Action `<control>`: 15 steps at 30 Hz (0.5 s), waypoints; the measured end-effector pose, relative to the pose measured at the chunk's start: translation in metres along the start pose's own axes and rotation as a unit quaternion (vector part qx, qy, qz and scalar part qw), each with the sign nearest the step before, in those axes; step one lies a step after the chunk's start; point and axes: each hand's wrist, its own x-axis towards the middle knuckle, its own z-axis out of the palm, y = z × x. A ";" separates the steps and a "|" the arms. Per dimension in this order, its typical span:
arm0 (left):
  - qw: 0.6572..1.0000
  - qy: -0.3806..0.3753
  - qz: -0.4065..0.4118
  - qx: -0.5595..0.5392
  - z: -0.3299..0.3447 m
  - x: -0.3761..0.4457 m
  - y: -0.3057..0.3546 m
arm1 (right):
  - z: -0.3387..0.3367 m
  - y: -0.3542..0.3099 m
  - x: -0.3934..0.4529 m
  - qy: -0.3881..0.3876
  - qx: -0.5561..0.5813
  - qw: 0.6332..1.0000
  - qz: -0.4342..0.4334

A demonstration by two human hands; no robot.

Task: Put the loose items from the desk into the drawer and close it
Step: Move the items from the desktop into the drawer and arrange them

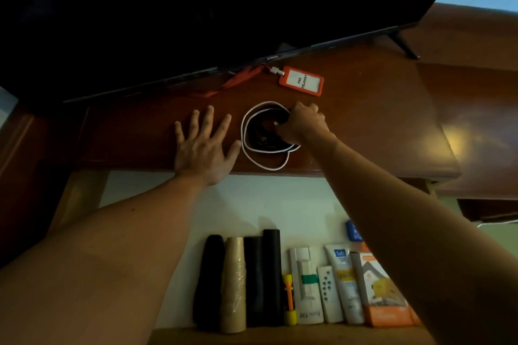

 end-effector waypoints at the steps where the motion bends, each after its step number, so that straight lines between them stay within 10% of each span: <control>1: 1.000 0.007 0.001 -0.005 0.000 0.000 0.000 | 0.001 -0.001 0.003 -0.008 0.003 1.000 0.000; 15: 1.000 0.024 0.007 -0.008 0.002 -0.002 0.000 | -0.012 0.003 0.008 -0.019 0.059 0.997 -0.046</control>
